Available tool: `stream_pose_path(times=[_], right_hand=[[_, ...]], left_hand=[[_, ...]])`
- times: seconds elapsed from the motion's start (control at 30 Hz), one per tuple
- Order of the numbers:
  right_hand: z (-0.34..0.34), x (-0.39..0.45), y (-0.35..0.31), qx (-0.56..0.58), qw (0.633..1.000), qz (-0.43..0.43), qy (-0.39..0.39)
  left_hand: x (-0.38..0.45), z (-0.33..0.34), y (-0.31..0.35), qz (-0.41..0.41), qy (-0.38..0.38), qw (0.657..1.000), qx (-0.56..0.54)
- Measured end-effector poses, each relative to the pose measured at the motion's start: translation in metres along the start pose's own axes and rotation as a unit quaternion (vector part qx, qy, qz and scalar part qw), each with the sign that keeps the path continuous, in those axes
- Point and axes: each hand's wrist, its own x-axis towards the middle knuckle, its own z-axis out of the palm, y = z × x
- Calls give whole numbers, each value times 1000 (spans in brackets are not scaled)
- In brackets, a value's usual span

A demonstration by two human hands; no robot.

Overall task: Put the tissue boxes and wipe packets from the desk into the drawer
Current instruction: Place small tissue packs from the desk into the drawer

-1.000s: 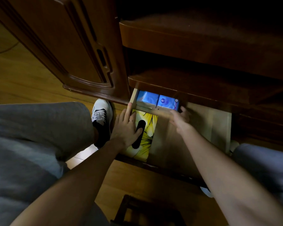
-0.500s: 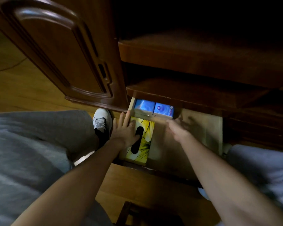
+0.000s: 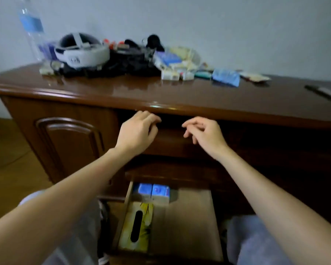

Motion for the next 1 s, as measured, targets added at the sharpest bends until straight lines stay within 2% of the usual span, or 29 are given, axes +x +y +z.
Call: stream_pose_path(times=[0.07,0.13,0.17,0.23,0.3,0.33,0.43,0.5,0.57,0.67,0.77,0.87,1.0], right_hand=[[-26,31,-28,-28,996,-54,67],[-46,69,-41,-96,987,-66,113],[-53,88,-42,-131,984,-53,112],[-60,120,-34,-203,978,4,56],[-59,142,-20,-302,951,56,-17],[-55,152,-12,-350,935,56,-30],[-45,189,-2,-421,906,19,31],[-40,219,1,-425,903,11,66],[-35,255,8,-393,917,14,71],[-22,315,18,-333,940,50,56],[-2,360,36,-349,933,86,1],[11,373,54,-395,916,67,-25],[1,353,55,-367,930,13,-21]], left_hand=[[50,-17,12,32,50,998,3],[97,-22,16,29,60,998,6],[118,-20,16,14,52,999,4],[154,-5,11,-30,10,999,-4],[181,17,0,-68,-48,997,3],[192,29,-6,-79,-74,994,14],[218,65,-29,-85,-101,989,63],[233,86,-43,-70,-80,987,117],[249,105,-57,-74,-83,985,135],[270,131,-80,-87,-128,981,120],[281,145,-96,-116,-133,979,105],[281,147,-98,-105,-103,978,146],[275,134,-84,-67,-96,974,196]])
